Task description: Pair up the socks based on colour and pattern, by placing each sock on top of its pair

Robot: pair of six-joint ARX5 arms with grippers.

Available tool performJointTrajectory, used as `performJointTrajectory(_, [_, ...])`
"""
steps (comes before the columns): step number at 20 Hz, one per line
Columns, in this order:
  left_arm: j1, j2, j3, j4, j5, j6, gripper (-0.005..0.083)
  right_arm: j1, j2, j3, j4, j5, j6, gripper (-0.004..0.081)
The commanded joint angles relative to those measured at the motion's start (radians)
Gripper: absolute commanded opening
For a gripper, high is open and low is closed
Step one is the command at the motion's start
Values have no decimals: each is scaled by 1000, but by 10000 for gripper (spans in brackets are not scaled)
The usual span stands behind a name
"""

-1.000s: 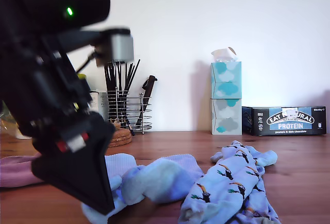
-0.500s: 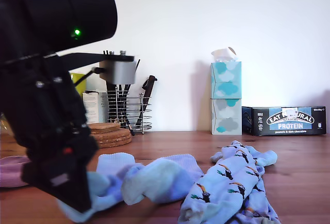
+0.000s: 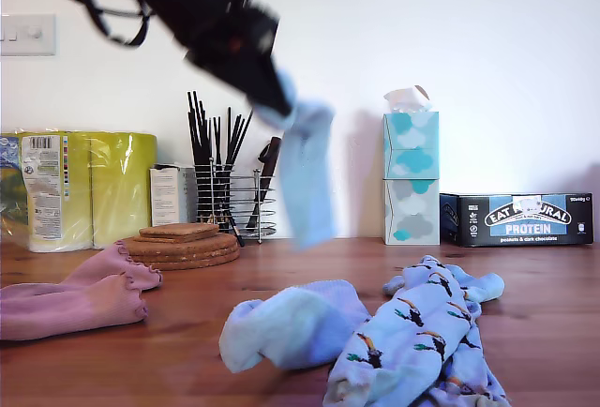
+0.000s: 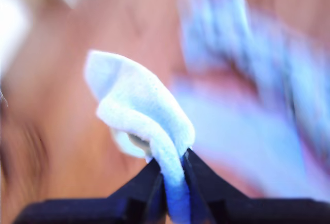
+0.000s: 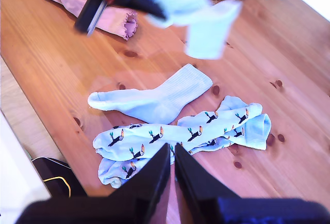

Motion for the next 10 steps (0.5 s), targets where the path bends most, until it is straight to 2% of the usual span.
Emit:
performJointTrajectory(1, [5,-1,-6,8,45,34,-24,2,-1,-4,6,-4,-2,-13])
performJointTrajectory(6, [17,28,-6,-66,127,77,-24,2,-1,-4,6,-4,3,-13])
performJointTrajectory(10, [17,146,-6,-164,204,106,-24,2,-1,-4,6,-4,3,-13])
